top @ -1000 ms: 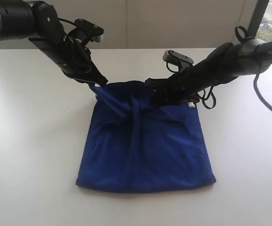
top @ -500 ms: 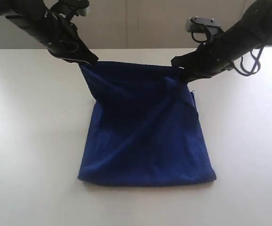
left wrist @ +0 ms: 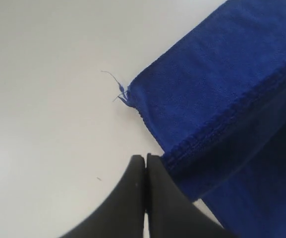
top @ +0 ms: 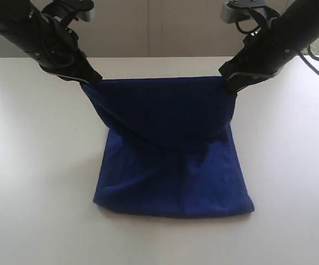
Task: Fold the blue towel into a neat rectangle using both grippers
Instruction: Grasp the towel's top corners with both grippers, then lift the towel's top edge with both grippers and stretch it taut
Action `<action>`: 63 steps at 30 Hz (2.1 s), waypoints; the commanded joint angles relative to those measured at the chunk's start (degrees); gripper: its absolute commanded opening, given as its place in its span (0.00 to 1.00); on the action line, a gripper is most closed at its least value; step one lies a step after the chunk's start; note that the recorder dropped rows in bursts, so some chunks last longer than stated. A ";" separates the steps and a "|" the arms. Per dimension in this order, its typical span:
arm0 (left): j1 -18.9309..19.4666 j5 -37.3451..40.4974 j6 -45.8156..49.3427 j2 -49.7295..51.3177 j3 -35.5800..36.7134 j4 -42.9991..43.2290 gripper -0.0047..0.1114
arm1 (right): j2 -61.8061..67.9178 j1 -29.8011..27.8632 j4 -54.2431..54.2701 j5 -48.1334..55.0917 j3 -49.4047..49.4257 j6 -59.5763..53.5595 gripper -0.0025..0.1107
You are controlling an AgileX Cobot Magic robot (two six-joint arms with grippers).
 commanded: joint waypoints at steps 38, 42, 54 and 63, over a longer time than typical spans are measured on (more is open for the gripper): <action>-7.99 12.41 -4.16 -35.47 14.26 2.03 0.04 | -44.93 -0.22 -4.31 1.42 21.71 6.86 0.02; -7.99 8.31 -4.16 -29.41 14.26 3.45 0.04 | -38.83 -0.22 -4.31 -3.56 24.06 6.07 0.02; -7.99 12.35 -5.53 -38.27 14.26 3.73 0.04 | -45.94 -0.22 -4.44 -0.70 23.93 5.13 0.02; -7.99 23.31 -6.30 -49.38 14.39 -1.76 0.04 | -60.66 -0.22 -1.46 6.82 24.05 4.21 0.02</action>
